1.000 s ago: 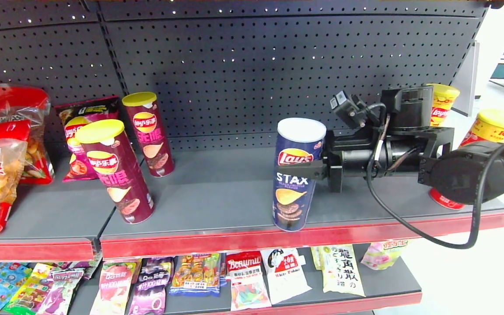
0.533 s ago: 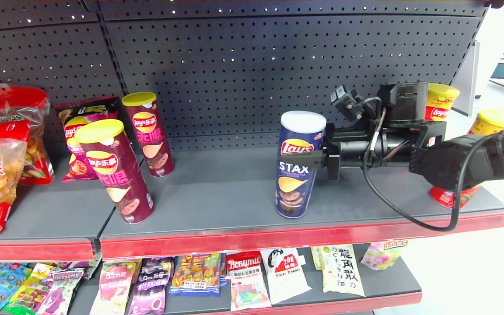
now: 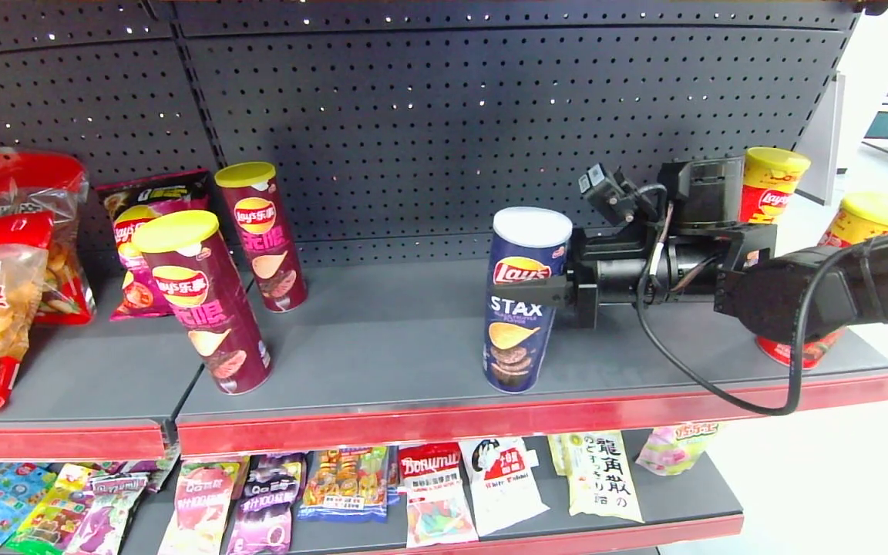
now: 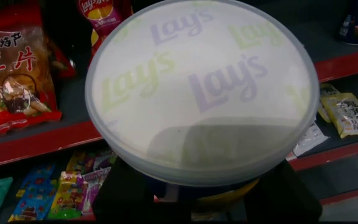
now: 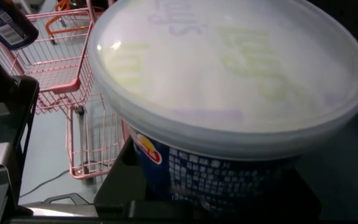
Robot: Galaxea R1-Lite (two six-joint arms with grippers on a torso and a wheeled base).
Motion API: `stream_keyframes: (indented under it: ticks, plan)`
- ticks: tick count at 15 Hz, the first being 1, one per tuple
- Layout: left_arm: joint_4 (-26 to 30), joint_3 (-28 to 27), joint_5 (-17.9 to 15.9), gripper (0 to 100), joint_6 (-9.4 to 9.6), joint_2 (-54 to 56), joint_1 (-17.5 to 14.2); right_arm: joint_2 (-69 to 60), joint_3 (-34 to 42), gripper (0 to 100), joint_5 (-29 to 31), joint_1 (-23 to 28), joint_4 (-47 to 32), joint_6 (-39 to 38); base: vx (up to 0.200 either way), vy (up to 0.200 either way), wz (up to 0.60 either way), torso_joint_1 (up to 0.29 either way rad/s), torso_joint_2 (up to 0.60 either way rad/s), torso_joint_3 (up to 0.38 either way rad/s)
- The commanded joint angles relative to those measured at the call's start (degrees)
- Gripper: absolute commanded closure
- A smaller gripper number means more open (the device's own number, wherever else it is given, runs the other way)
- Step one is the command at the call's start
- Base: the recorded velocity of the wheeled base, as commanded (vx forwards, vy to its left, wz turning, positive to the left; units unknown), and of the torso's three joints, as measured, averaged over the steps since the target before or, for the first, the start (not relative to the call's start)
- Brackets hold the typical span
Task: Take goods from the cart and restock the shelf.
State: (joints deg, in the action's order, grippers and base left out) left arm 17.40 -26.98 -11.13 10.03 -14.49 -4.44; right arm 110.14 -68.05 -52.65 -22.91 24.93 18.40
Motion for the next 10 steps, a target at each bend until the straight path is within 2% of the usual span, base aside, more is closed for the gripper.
stream_keyframes:
  ticks: [1, 4, 10]
  plan:
    - [0.01, 0.00, -0.03, 100, -0.01, -0.10, -0.05, -0.37, 0.90, 100, 0.00, -0.03, -0.23, 0.15, 0.000, 0.000, 0.00, 0.000, 0.00, 0.000]
    - [0.01, 0.00, -0.03, 100, -0.01, -0.10, -0.05, 0.69, 1.25, 100, 0.09, -0.03, 0.29, 2.26, 0.000, 0.000, 0.00, 0.000, 0.00, 0.000]
    - [0.01, 0.00, 0.06, 100, -0.01, 0.08, -0.05, 0.69, 0.90, 100, -0.87, -0.03, 0.12, 1.64, 0.000, 0.000, 0.00, 0.000, 0.00, 0.000]
